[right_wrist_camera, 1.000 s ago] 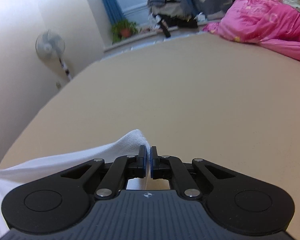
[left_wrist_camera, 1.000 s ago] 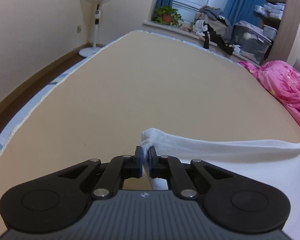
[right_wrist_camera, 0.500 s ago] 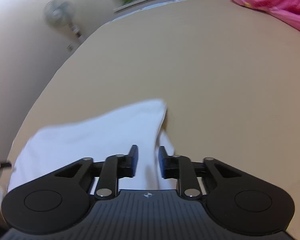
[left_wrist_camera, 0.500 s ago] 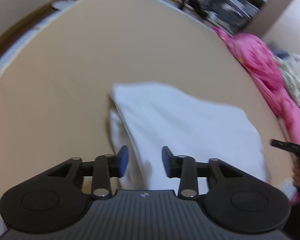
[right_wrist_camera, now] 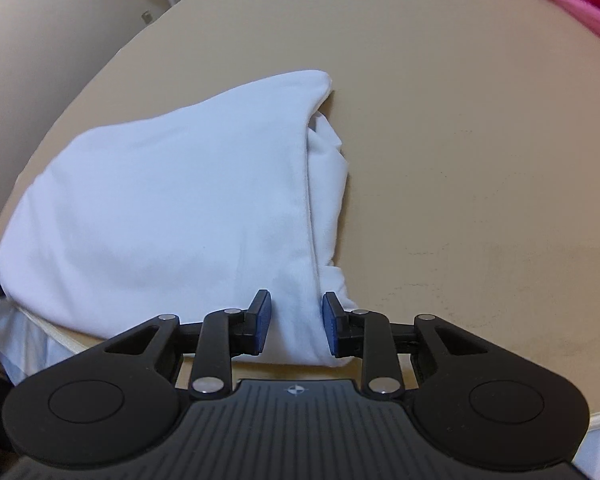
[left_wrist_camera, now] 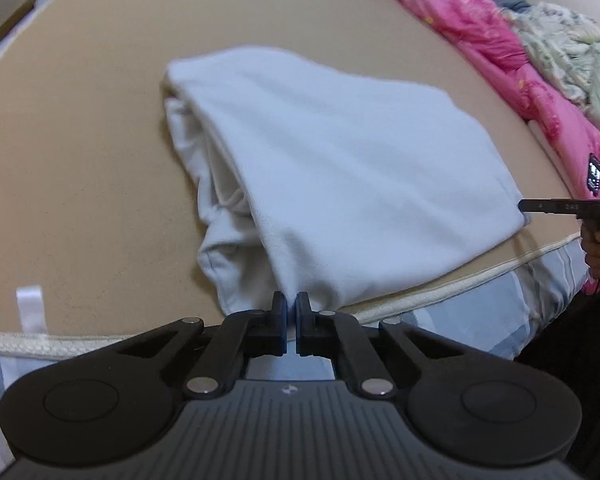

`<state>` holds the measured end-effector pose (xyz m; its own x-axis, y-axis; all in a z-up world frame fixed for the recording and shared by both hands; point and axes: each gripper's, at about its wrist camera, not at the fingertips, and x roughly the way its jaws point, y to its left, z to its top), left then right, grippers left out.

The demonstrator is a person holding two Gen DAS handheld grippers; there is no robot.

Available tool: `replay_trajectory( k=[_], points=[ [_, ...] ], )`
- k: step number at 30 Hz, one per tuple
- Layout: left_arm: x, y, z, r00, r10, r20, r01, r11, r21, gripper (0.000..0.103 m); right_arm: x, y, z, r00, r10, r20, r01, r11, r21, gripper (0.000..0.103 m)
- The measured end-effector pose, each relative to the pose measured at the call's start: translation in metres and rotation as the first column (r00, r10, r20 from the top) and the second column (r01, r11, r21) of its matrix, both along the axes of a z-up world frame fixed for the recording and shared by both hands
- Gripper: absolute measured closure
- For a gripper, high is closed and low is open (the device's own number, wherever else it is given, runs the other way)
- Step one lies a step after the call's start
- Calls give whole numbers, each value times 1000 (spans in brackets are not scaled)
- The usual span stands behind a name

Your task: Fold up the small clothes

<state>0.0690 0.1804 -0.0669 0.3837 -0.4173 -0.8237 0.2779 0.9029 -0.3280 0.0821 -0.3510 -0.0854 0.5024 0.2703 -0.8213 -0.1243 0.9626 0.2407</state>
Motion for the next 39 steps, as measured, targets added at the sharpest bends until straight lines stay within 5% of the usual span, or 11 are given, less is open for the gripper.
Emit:
replay_trajectory(
  k=[4, 6, 10, 12, 16, 19, 21, 26, 31, 35, 39],
  points=[
    [-15, 29, 25, 993, 57, 101, -44, 991, -130, 100, -17, -34, 26, 989, -113, 97, 93, 978, 189, 100],
    [-19, 40, 23, 995, 65, 78, -53, 988, -147, 100, -20, -45, 27, 985, -147, 86, 125, 968, 218, 101],
    [-11, 22, -14, 997, 28, -77, -22, 997, 80, 99, -14, -34, -3, 993, -92, -79, 98, 992, 75, 100],
    [-10, 9, -17, 997, -11, -79, 21, 992, 127, 98, -12, -25, -7, 994, -63, -92, 64, 998, 14, 99],
    [-9, 18, 16, 997, 44, 70, -44, 999, -1, 83, -19, -21, 22, 990, -104, 99, 109, 993, -50, 95],
    [-4, 21, 25, 994, 61, 96, -53, 995, -79, 82, -22, -22, 36, 974, -104, 199, 97, 994, 46, 85],
    [-4, 14, 23, 996, 27, 87, -22, 998, -63, 82, -18, -11, 33, 981, -37, 192, 22, 997, 80, 84],
    [4, 14, 18, 997, 35, 71, -27, 993, -112, 82, -6, 21, 7, 989, 104, 103, -100, 994, -47, 84],
    [9, -5, -23, 996, 12, -93, 3, 988, 152, 85, 7, 28, -8, 991, 128, 33, -122, 983, -134, 85],
    [10, 17, -3, 998, 63, -22, -63, 998, -3, 84, 2, 33, 0, 987, 121, 104, -113, 990, -81, 84],
    [24, 34, 8, 984, 181, -1, -180, 977, -117, 51, 2, 37, 16, 969, 107, 225, -98, 994, -51, 76]
  ],
)
